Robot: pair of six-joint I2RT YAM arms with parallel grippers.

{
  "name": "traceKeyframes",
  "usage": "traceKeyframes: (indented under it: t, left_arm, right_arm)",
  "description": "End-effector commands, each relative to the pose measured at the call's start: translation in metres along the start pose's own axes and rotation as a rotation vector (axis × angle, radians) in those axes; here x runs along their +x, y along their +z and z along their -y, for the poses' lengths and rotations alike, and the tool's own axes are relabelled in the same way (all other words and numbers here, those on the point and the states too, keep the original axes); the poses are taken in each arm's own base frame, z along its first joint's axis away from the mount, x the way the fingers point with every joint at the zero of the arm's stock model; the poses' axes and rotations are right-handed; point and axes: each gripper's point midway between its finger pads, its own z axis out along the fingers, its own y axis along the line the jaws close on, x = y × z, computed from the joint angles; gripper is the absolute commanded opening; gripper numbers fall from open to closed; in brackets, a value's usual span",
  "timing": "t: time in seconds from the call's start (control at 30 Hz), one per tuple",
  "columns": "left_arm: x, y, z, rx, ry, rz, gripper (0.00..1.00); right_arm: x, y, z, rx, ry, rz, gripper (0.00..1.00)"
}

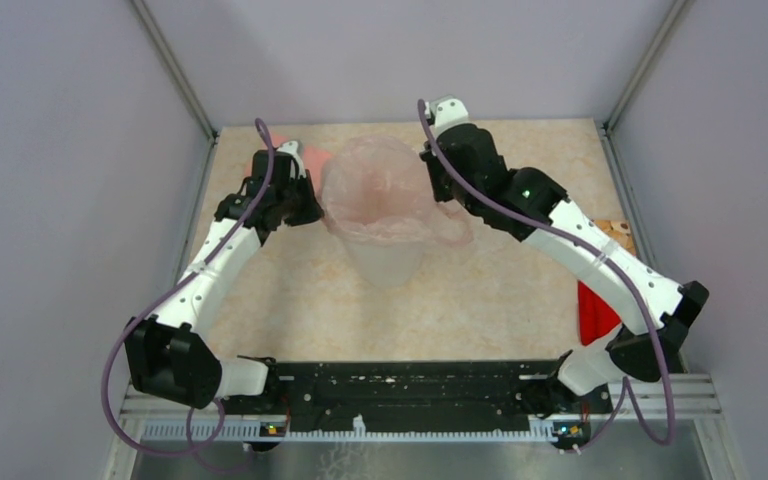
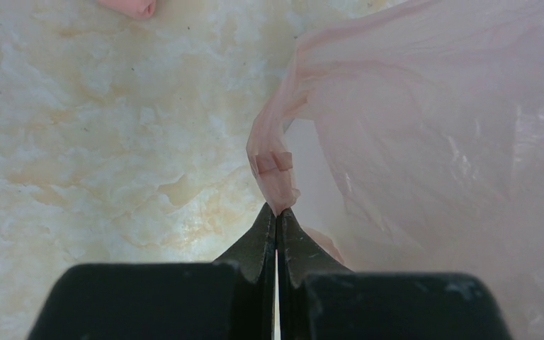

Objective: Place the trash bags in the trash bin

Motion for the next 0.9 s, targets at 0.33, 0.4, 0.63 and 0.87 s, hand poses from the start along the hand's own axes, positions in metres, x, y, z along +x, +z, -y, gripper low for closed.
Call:
traceKeyframes:
  t: [0.33, 0.4, 0.63, 0.87]
  left_arm:
    - [-0.021, -0.003, 0.010, 0.031, 0.019, 0.055, 0.00]
    - [-0.021, -0.003, 0.010, 0.032, 0.019, 0.056, 0.00]
    - [-0.017, 0.001, 0.010, 0.033, 0.016, 0.043, 0.00]
    - [-0.011, 0.004, 0.008, 0.035, 0.010, 0.031, 0.00]
  right_arm:
    - [-0.026, 0.039, 0.041, -0.192, 0.278, 0.075, 0.00]
    - [-0.019, 0.050, 0.040, -0.206, 0.286, 0.050, 0.00]
    - [0.017, 0.083, 0.037, -0.195, 0.320, -0.039, 0.00]
    - [0.042, 0.096, 0.042, -0.199, 0.377, -0.081, 0.00]
